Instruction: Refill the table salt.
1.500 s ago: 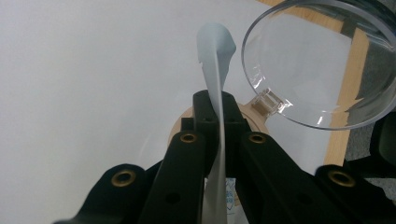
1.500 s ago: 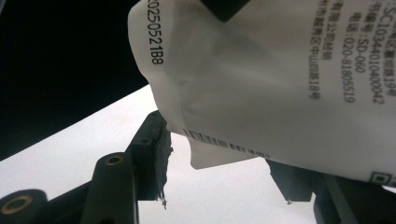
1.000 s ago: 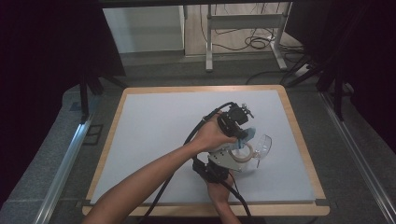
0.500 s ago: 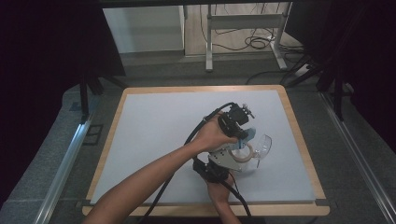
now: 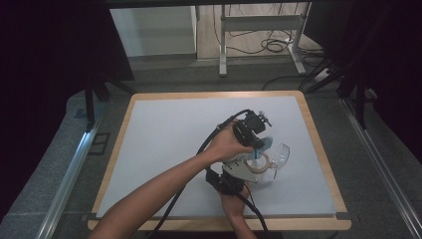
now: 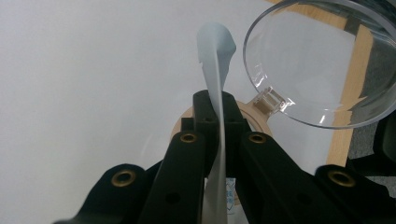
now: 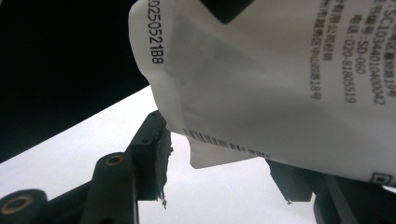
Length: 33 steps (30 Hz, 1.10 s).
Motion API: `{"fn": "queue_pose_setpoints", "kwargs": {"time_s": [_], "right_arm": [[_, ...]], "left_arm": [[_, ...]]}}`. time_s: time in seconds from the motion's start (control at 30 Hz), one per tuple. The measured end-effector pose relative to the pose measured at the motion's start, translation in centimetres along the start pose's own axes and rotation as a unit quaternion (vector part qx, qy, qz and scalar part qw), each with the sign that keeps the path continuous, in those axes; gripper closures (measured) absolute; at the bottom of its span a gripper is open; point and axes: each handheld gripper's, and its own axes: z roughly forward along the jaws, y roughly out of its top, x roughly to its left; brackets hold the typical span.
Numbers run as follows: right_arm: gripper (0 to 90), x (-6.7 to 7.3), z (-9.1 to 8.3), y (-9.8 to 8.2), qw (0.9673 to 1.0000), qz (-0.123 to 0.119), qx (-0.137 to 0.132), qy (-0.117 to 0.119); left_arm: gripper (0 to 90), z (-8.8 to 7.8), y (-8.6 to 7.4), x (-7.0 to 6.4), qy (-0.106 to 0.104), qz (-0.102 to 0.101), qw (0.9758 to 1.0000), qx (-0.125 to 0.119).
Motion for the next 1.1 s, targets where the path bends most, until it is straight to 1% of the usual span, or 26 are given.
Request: {"fn": "queue_pose_setpoints", "kwargs": {"time_s": [0.33,0.5,0.6,0.63,1.1], "right_arm": [[44.7,-0.01,0.02,-0.04,1.0,0.001,-0.001,-0.001],[44.7,-0.04,0.0,-0.06,1.0,0.003,0.0,-0.001],[44.7,-0.04,-0.01,-0.08,1.0,0.004,-0.001,-0.002],[44.7,-0.06,-0.02,-0.1,1.0,0.002,-0.002,-0.002],[44.7,-0.02,-0.02,-0.09,0.9999,0.009,-0.004,-0.003]], "left_arm": [[90.0,0.06,0.04,0.0,0.001,0.001,1.0,0.002],[90.0,0.16,0.06,-0.04,0.0,-0.002,1.0,-0.001],[90.0,0.21,0.06,-0.09,0.0,-0.002,1.0,-0.003],[90.0,0.2,0.07,-0.05,0.001,0.002,1.0,0.0],[89.9,0.18,0.15,-0.16,0.002,0.003,1.0,0.002]]}}
